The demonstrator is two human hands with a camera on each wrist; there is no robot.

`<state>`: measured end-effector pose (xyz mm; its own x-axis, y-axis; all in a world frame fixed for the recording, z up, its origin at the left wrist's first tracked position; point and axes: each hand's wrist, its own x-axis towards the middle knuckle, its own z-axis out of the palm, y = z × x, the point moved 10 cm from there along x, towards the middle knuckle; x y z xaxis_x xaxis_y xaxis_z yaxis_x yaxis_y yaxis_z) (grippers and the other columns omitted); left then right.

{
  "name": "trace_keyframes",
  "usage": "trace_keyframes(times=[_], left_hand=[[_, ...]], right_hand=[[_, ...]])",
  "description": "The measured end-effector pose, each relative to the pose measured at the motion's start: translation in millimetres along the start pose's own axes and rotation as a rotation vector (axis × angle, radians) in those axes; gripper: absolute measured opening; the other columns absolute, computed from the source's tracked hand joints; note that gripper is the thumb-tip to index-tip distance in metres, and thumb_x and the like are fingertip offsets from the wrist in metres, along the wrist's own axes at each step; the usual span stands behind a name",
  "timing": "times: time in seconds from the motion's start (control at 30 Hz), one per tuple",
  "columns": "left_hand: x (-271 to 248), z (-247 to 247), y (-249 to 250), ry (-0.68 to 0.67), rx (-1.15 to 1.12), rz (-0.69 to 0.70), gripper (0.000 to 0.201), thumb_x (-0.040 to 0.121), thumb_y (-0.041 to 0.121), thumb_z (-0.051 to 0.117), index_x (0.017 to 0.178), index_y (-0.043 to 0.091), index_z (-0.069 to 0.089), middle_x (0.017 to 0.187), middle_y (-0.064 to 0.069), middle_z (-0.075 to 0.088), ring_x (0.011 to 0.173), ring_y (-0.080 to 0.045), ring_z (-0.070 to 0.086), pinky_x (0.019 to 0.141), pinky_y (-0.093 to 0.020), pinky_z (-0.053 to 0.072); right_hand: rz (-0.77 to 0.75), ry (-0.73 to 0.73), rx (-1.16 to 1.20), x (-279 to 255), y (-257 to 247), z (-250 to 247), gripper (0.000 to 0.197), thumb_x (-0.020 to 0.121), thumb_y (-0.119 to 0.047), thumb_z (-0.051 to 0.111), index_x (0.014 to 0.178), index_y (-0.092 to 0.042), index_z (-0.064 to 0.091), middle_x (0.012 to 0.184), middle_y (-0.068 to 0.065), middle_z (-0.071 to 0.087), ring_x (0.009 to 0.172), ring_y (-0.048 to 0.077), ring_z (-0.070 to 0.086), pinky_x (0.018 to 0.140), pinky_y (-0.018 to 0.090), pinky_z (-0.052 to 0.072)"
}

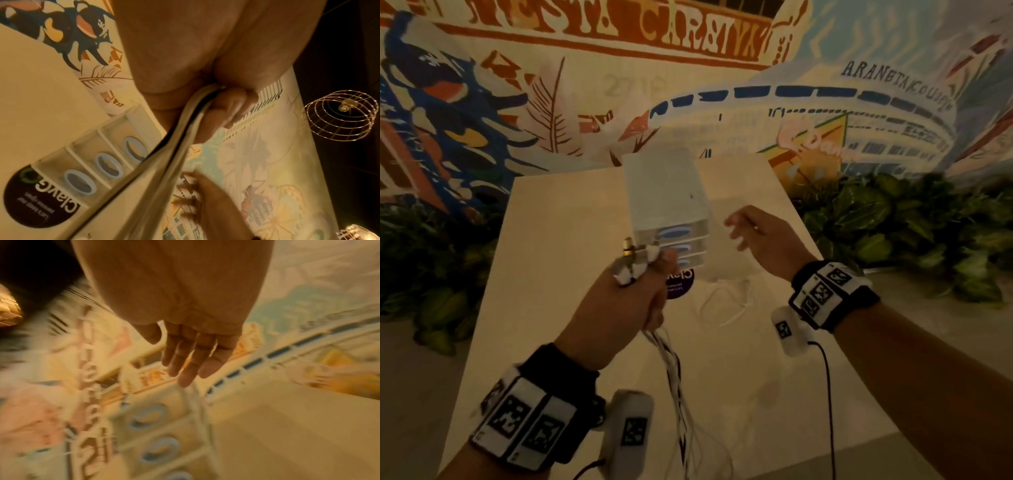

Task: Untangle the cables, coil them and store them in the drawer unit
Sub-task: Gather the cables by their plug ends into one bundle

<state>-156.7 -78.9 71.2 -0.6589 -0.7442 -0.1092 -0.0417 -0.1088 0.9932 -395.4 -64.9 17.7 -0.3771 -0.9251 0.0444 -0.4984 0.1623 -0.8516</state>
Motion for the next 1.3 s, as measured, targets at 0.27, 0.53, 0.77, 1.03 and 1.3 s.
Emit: trace_keyframes(times=[0.27, 0.53, 0.77, 1.03, 1.3], left_hand=[[3, -23, -34, 0.028, -0.123, -0.090, 0.026, 0.097, 0.034, 0.052, 0.079, 0.018, 0.063, 0.056, 0.001, 0.028, 0.044, -0.014, 0.025, 0.045, -0.026, 0.036], [5, -12, -58, -0.046, -0.130, -0.150, 0.072, 0.054, 0.070, 0.087, 0.086, 0.012, 0.061, 0.059, 0.000, 0.025, 0.045, -0.012, 0.023, 0.042, -0.024, 0.034], [4, -16, -59, -0.063, -0.076, -0.165, 0.073, 0.052, 0.074, 0.084, 0.085, 0.012, 0.064, 0.060, -0.004, 0.027, 0.047, -0.015, 0.022, 0.044, -0.025, 0.033], [-1, -11, -46, -0.070, -0.095, -0.182, 0.078, 0.049, 0.073, 0.087, 0.087, 0.009, 0.064, 0.067, -0.014, 0.016, 0.053, -0.020, 0.015, 0.046, -0.030, 0.027], [7, 23, 21, -0.058, -0.120, -0.046, 0.056, 0.086, 0.051, 0.064, 0.073, 0.009, 0.030, 0.059, 0.000, 0.018, 0.048, -0.016, 0.013, 0.047, -0.028, 0.027]], right_hand=[[0.624, -0.096, -0.343, -45, 187, 23, 0.044, 0.094, -0.059, 0.059, 0.113, -0.020, 0.063, 0.119, 0.007, 0.068, 0.109, 0.029, 0.064, 0.092, 0.036, 0.051], [0.671, -0.094, -0.397, -28, 200, 41, 0.043, 0.092, -0.042, 0.072, 0.122, -0.012, 0.067, 0.126, 0.011, 0.067, 0.116, 0.031, 0.063, 0.090, 0.033, 0.048], [0.618, 0.004, -0.170, -40, 201, 36, 0.024, 0.088, -0.037, 0.077, 0.102, -0.021, 0.067, 0.102, 0.002, 0.074, 0.101, 0.024, 0.068, 0.089, 0.033, 0.052], [0.200, 0.082, 0.116, -62, 47, -44, 0.008, 0.097, -0.031, 0.066, 0.098, -0.024, 0.071, 0.085, 0.001, 0.074, 0.070, 0.018, 0.074, 0.074, 0.040, 0.062], [-0.042, 0.046, 0.235, -73, -106, -56, 0.019, 0.098, -0.040, 0.060, 0.101, -0.022, 0.065, 0.073, 0.002, 0.071, 0.045, 0.014, 0.055, 0.048, 0.030, 0.047]])
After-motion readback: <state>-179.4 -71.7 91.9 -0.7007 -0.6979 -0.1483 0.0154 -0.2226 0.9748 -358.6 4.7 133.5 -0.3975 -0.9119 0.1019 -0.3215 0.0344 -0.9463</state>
